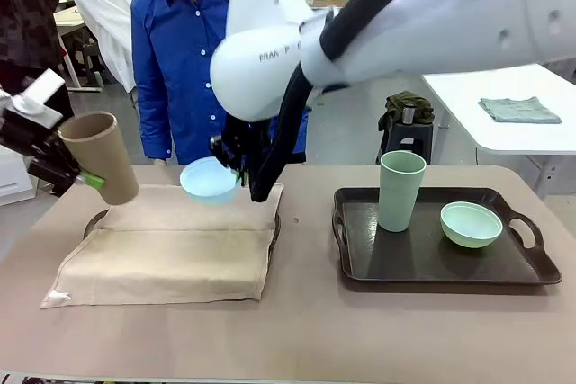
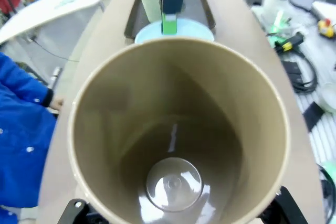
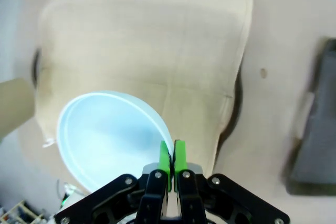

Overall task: Set up a tray with a mat and arrange the tableware.
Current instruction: Place the Picnic Bowl and Reusable plastic cup back onto the Handle tray in front of the human's position.

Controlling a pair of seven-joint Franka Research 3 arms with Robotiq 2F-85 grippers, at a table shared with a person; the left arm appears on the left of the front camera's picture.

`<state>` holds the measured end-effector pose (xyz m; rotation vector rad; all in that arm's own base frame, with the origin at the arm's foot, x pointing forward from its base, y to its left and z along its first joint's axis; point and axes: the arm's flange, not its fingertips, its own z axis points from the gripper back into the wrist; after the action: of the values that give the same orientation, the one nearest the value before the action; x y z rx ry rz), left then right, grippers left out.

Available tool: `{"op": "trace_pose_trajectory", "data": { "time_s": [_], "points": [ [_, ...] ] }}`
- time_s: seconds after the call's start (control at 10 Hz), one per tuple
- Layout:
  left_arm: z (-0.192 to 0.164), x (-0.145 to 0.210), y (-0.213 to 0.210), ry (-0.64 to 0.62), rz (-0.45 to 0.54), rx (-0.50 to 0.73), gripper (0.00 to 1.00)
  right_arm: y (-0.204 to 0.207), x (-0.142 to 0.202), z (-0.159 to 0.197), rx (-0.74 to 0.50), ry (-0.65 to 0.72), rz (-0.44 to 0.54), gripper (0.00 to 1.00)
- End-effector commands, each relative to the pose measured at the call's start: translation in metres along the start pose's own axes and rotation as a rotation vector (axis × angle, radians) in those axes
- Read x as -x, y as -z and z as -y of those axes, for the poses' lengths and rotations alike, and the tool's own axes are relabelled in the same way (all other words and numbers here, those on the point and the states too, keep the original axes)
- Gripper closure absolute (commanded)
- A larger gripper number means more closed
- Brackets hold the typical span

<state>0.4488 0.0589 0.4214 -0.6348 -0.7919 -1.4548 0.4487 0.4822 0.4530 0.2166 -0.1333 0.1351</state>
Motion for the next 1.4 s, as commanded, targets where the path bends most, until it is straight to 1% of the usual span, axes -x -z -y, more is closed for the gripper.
{"op": "trace_pose_trajectory", "data": {
  "time_s": [0.0,0.1,0.3,0.4,0.5,0.6,0.8,0.9,1.2,1.3],
  "points": [
    [-0.016,0.015,0.019,-0.012,0.03,0.003,0.16,0.027,-0.002,0.014,-0.033,0.004,-0.016,0.96],
    [-0.023,0.03,0.03,-0.041,0.01,0.021,0.16,0.044,-0.006,0.02,-0.023,0.019,-0.03,0.96],
    [-0.028,0.046,0.039,-0.072,0.001,0.034,0.16,0.064,-0.009,0.023,-0.008,0.032,-0.046,0.96],
    [-0.03,0.049,0.041,-0.075,0.007,0.044,0.16,0.066,-0.01,0.024,-0.005,0.036,-0.041,0.96],
    [-0.026,0.039,0.031,-0.035,0.055,0.075,0.16,0.048,-0.005,0.02,-0.031,0.033,-0.002,0.96],
    [-0.023,0.053,0.045,-0.082,-0.007,0.056,0.16,0.068,-0.014,0.024,0.02,0.032,-0.051,0.96],
    [-0.023,0.053,0.045,-0.082,-0.007,0.056,0.16,0.061,-0.013,0.02,0.011,0.027,-0.035,0.96],
    [-0.025,0.051,0.043,-0.078,0.003,0.066,0.16,0.069,-0.015,0.021,0.009,0.029,-0.056,0.96],
    [-0.028,0.054,0.055,-0.038,-0.02,0.06,0.16,0.09,-0.023,0.007,0.015,-0.019,-0.065,0.96],
    [-0.029,0.056,0.058,-0.028,-0.003,0.056,0.16,0.096,-0.023,0.005,0.011,-0.024,-0.07,0.96]
  ]
}}
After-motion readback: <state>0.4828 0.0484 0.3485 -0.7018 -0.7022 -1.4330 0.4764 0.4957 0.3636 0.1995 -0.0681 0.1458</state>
